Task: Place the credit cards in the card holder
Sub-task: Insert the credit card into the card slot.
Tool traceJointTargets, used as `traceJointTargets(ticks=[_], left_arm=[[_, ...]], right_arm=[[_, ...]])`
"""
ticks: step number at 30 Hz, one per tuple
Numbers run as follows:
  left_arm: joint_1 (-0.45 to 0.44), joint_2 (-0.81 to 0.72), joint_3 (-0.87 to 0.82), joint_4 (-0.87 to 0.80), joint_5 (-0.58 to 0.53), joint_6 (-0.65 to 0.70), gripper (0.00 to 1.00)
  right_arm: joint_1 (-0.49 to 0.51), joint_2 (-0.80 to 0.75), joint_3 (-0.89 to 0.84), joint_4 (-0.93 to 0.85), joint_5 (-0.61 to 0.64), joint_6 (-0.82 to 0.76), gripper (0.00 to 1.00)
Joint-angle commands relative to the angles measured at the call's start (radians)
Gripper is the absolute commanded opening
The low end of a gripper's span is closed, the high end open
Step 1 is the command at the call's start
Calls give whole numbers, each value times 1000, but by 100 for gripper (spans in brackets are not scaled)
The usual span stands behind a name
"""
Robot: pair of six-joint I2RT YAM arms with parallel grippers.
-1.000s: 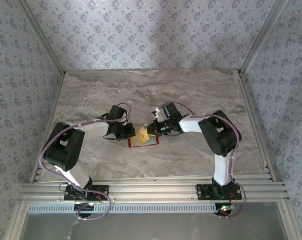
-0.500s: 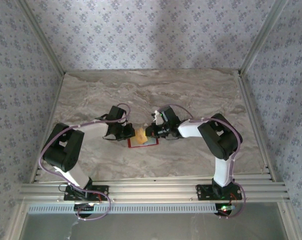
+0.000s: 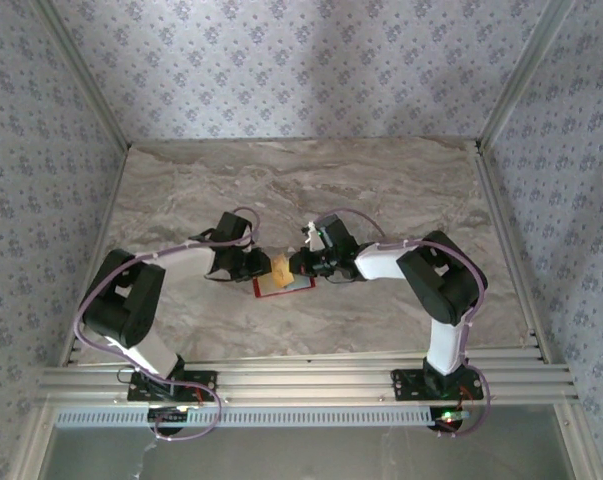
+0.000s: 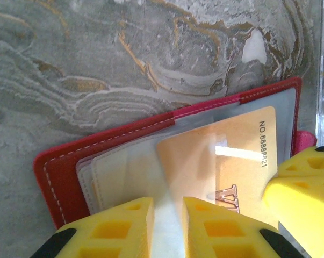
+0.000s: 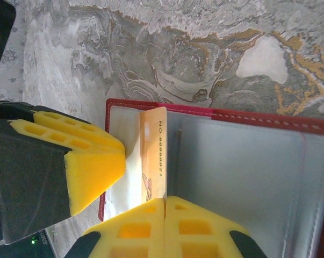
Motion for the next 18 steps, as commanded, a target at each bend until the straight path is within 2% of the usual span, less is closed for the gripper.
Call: traceJointTargets(ticks=[1,5,8,10,14,18], left_arm=[[18,-64,-28,-63,1,-5,23],[45,-128,-52,-78,-1,-9,23],[68,-163,-78,-84,-13,-13,19],[80,-175,-95,-83,-24,-15,12],[84,-144,-94,-85,-26,-8,0],[80,-97,-98,-59,-19,-8,0]], right_arm=[[5,6,-2,-20,30,4,0],[9,14,1,-25,28,5,0],[11,19,6,-27,23,2,0],[13,22,13,-33,20,-2,0],[15,28,22,-39,14,-3,0],[18,33,28,-39,9,-1,0]])
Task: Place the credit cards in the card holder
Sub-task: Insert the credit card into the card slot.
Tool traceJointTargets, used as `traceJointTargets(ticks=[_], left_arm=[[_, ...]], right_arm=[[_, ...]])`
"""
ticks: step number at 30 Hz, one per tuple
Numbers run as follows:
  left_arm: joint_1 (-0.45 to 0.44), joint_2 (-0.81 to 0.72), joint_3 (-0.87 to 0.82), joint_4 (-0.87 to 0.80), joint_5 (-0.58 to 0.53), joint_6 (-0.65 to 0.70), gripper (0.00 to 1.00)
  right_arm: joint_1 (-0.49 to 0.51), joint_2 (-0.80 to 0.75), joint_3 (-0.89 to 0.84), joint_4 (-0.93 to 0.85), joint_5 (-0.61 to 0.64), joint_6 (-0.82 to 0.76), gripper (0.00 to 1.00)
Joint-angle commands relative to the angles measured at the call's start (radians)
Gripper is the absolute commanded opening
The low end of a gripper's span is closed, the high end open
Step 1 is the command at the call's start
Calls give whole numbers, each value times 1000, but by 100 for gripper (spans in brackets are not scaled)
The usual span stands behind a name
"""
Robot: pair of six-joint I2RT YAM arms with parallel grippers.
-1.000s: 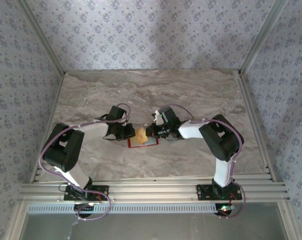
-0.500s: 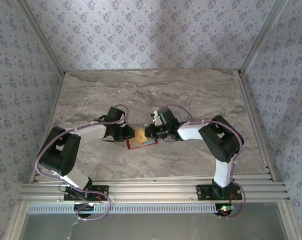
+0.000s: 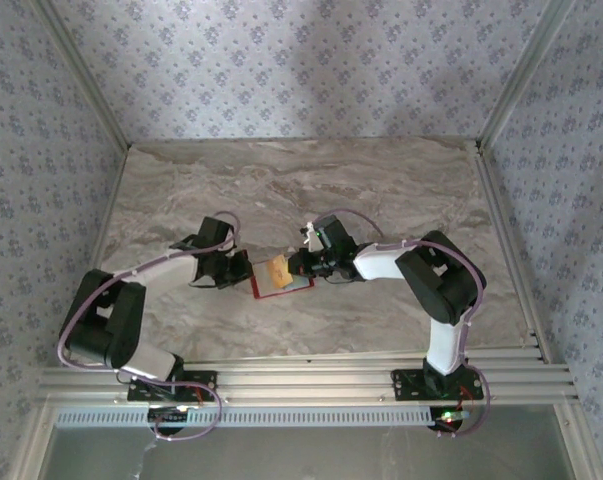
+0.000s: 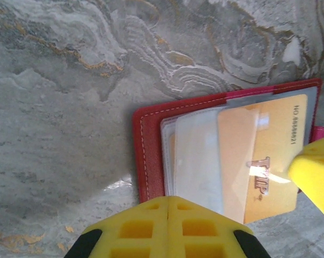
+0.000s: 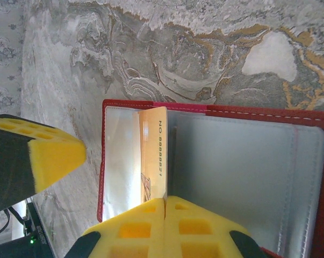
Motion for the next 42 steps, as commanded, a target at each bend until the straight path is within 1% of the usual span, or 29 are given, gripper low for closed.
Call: traceJointTargets(ticks=[1,8,17,25,32,37,42], left_arm=[[-2,46,-11,9,8,4,0],[-23,128,0,43,26,3,0],[-31,137,5,39,17,4,0],[-39,142,9,37,15,4,0],[-38,139,12,27,3,10,0],[-37,137,14,22,-5,13,0],[-37,144,17,22,-5,17,0]], right_arm=[[10,29,23,-33,3,1,0],[20,49,30,-7,-13,20,0],[42,63,34,44,-15,65,0],[83,57,5,136,42,132,0],[100,58,6,121,61,131,0],[109,34,-1,56,83,97,6],[115,5,-1,-16,122,79,17]])
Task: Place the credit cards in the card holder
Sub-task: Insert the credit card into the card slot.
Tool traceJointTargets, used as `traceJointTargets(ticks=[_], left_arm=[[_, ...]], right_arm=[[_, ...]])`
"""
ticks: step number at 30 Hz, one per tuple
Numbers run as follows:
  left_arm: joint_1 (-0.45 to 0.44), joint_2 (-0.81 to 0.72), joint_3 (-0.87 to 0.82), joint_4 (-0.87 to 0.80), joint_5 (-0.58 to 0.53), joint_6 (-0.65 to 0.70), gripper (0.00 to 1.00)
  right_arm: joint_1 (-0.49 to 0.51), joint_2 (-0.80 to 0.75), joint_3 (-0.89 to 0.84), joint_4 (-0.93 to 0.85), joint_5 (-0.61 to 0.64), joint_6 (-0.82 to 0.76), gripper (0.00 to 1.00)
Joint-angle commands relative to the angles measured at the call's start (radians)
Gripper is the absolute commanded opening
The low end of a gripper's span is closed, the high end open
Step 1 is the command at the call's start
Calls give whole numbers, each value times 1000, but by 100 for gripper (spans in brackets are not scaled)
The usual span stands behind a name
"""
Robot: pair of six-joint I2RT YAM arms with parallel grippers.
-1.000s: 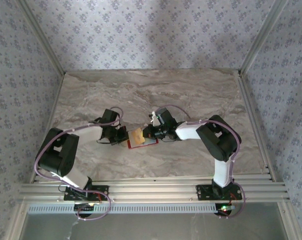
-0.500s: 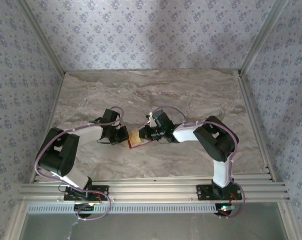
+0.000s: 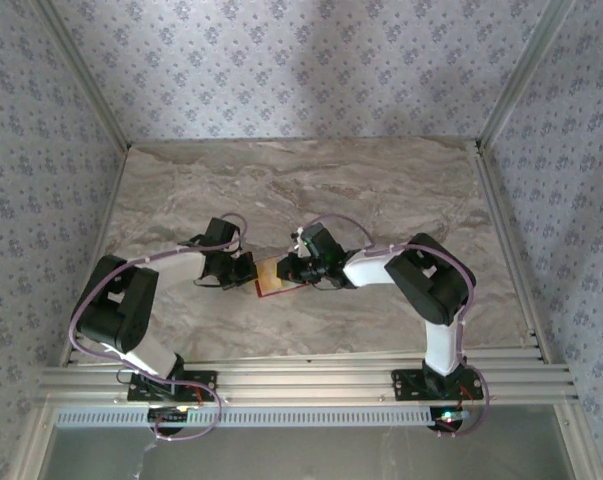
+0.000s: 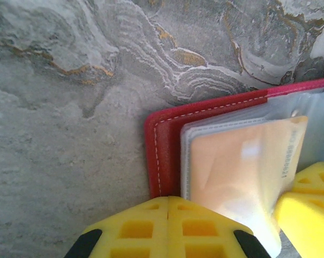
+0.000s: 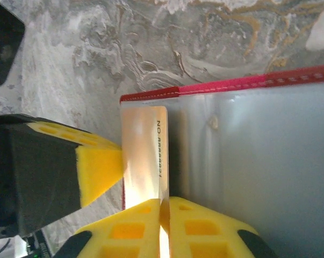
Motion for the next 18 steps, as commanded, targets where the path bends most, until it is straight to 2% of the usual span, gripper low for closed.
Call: traceJointTargets(ticks=[1,10,14,18], left_arm=[[-19,48,3,-30,-25,16,0],[-16,55,11,-40,-43,27,0],[-17,55,12,-42,-41,30,0],[-15,60,14,-40,-36,30,0]], right_arm=[[22,-33,-8,-88,26,-34,18],[21,-83,54,-263,75,-109,37],[20,-126,92,-395,130,-160,40],[16,-162,139,-545,207,-233,40]])
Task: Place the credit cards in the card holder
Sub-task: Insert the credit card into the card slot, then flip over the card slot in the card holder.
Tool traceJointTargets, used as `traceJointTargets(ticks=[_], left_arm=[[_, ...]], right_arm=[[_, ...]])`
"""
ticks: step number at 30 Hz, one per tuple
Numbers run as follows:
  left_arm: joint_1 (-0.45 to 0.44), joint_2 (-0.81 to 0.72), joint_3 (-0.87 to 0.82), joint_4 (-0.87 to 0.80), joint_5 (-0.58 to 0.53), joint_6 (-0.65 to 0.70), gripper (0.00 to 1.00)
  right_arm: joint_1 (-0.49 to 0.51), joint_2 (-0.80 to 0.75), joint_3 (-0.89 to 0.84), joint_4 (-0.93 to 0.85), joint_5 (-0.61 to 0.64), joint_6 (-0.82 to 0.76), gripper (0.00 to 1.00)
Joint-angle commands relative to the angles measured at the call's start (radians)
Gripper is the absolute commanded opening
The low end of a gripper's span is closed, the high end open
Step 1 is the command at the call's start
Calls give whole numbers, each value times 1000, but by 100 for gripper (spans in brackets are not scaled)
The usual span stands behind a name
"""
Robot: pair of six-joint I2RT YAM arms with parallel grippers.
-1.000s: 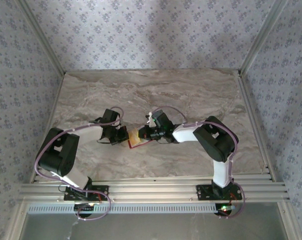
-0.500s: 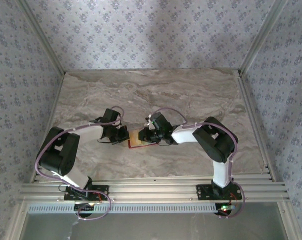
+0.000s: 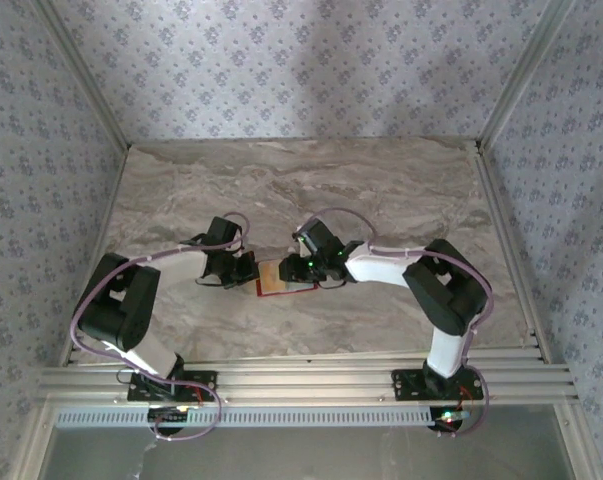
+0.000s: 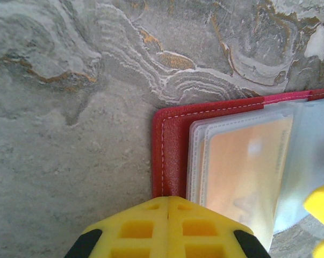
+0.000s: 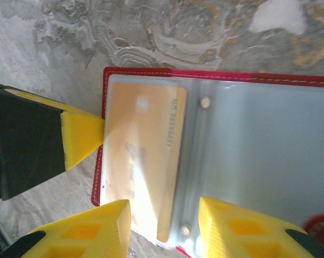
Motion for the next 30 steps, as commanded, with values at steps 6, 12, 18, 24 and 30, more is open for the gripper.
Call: traceJointTargets(ticks=[6,12,18,24,30], left_arm=[[-6,51,0,-34,-22,18,0],[-6,50,-1,-35,-25,20,0],[-6,58,1,-34,-22,19,0],[-6,63,1,-30,-19,18,0],[-6,65,3,-32,-20,19,0]], right_arm=[[-4,-8,236,-390,214,-250,24],[-12,78,355,-522,251,-308,22],[-16,131,387,-564,283,-335,29],[-18,177,384,-536,288,-347,30],[-15,194,378,-500,340,-355,33]])
